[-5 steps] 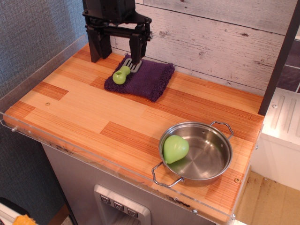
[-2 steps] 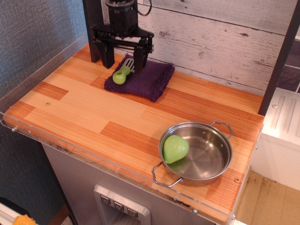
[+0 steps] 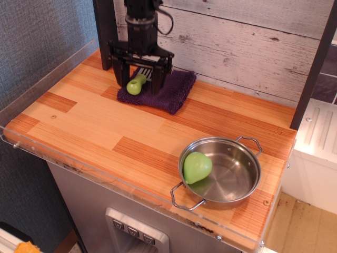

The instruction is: Move green spatula from black cloth to below it

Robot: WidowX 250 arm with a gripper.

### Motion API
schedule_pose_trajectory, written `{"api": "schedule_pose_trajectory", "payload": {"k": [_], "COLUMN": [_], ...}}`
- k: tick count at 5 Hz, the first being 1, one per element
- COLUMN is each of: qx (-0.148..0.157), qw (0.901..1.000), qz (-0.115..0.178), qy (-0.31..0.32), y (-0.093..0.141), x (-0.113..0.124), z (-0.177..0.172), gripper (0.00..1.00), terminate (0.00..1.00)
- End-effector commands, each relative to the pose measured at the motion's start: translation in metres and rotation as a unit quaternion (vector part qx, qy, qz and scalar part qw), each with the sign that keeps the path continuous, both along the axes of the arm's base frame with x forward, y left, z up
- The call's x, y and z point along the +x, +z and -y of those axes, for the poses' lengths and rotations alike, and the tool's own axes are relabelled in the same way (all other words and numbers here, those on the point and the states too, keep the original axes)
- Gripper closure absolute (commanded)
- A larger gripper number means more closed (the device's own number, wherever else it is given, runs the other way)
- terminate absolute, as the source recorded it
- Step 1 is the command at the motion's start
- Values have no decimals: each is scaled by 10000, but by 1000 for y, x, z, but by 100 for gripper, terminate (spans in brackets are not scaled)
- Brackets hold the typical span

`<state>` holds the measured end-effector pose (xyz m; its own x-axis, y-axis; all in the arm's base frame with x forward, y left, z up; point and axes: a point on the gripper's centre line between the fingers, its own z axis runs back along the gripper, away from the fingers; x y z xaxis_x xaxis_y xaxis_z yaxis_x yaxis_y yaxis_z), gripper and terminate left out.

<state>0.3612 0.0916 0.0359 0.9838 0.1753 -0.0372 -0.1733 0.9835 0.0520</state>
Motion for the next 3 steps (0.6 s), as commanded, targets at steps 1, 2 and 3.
{"api": "schedule_pose_trajectory", "payload": {"k": [1, 2, 3], "qx": [70, 46, 68], "qw": [9998, 9996, 9994], "qz": [184, 274, 319], "qy": [-63, -32, -115], "y": [10, 13, 20], "x": [10, 9, 8], "z": [2, 0, 2], "gripper": [0, 100, 100], "terminate": [0, 0, 0]}}
